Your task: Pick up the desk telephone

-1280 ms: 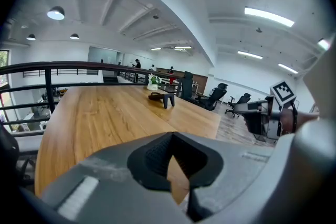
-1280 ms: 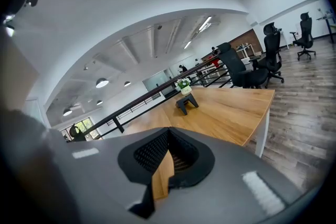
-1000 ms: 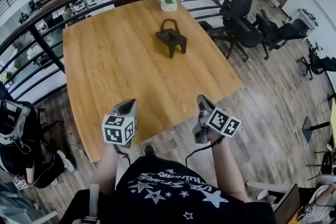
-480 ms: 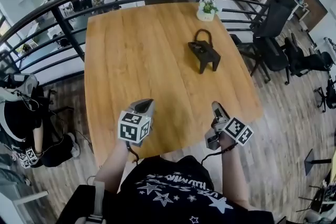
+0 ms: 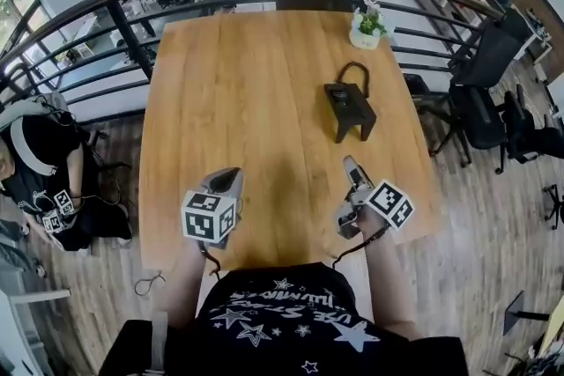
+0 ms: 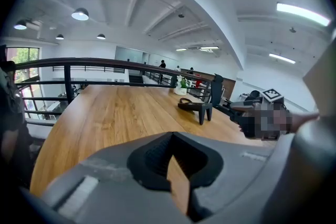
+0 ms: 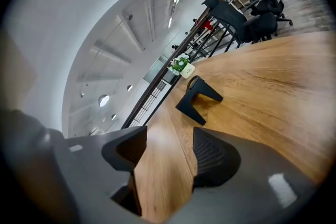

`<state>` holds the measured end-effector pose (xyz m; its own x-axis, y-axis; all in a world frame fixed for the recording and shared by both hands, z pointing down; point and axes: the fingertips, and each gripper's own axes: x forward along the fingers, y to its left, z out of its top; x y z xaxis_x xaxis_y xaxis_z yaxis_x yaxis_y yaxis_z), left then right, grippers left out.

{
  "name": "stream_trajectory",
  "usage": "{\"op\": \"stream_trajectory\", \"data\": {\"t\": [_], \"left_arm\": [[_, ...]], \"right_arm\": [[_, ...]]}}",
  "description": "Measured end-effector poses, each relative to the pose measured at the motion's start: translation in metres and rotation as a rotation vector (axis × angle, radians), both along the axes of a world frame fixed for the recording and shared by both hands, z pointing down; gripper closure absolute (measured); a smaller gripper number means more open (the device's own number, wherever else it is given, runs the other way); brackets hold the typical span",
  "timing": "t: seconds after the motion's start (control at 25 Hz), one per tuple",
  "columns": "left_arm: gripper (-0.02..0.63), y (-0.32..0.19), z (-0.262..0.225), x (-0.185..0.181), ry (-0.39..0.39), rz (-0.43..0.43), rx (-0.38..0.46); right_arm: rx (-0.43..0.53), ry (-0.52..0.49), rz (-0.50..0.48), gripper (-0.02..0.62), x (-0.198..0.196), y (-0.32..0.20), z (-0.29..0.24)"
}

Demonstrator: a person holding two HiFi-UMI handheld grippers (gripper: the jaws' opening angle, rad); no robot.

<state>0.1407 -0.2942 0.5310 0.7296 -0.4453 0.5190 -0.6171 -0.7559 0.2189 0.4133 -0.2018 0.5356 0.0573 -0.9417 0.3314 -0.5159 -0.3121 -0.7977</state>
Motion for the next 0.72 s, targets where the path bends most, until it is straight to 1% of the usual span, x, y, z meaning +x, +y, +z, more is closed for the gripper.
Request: {"op": "stream_trajectory", "data": {"t": [0.24,0.28,0.32,0.4,0.44,0.52,0.6,0.72], "left_arm": [[0.606,-0.010,-0.016,0.019,-0.014,-0.108,0.014],[0.606,-0.012,-0.019,0.024,-0.012,-0.124,0.016],[0.606,-0.012,-0.021,0.029,-0.009,-0.137,0.018],[0.606,-0.014,-0.022,0.037,-0.008,-0.162,0.021],[0.606,-0.014,-0.023,0.041,-0.010,-0.172,0.023],[0.606,-0.016,-0.021,0.045,-0.014,-0.191,0.023],[0.606,-0.016,-0.017,0.048,-0.020,-0.206,0.012],[0.606,-0.013,-0.013,0.049,-0.035,-0.218,-0.003]], "right_arm": [[0.035,-0.048,-0.037,0.333,0.044,-0.042,-0.004],[0.040,-0.047,-0.043,0.401,0.052,-0.048,-0.004],[0.040,-0.045,-0.045,0.453,0.060,-0.053,-0.002],[0.034,-0.062,-0.028,0.438,0.076,-0.063,0.005],[0.035,-0.092,-0.010,0.414,0.082,-0.068,0.010],[0.048,-0.175,0.033,0.336,0.093,-0.077,0.018],[0.061,-0.226,0.060,0.325,0.101,-0.086,0.024],[0.067,-0.246,0.069,0.310,0.106,-0.099,0.027]]}}
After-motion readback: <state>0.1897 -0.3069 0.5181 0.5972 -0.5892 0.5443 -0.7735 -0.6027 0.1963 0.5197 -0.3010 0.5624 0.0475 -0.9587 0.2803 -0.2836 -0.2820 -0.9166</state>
